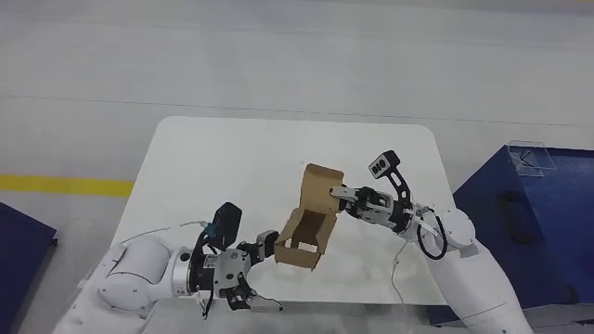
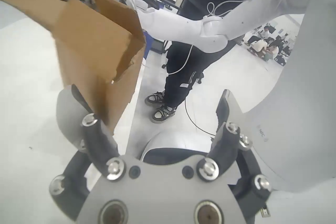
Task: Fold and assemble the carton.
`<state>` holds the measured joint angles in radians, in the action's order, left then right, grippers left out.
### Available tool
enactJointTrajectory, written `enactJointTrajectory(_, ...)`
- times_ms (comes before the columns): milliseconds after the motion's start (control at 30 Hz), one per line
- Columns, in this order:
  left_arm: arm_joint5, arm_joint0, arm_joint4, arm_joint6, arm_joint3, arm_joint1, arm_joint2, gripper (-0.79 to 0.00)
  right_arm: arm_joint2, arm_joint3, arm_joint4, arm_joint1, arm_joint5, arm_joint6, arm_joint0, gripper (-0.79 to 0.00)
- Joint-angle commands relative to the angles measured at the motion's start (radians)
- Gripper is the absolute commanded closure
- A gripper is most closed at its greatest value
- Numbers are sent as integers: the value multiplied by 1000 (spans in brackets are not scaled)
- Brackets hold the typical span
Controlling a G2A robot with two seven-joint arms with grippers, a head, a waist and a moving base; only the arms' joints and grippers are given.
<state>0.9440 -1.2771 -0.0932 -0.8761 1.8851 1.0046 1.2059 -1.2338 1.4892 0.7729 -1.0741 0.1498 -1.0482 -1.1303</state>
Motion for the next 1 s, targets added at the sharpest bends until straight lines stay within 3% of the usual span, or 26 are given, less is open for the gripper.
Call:
enactJointTrajectory(0,-3,3,-1,-3,22,-5,-27,-785,5,1,1,-2,-4,1,0,0)
enactJointTrajectory(167,-23,45,-16,-18,41,-6,-92,-785,42,7,29,-11,-27,-19,1,0)
enactJointTrajectory(400,-78,124,-78,47,2,12,-164,-785,65,-5,88,-21,-42,-49,-1,0)
enactJointTrajectory(633,-94,146,-99,117,-35,19,-178,-785,64,-19,161,-25,-90,-95,-9,0)
enactJointTrajectory(967,-86,135,-94,118,-51,11,-169,-785,66,-35,181,-32,-88,-70,1,0)
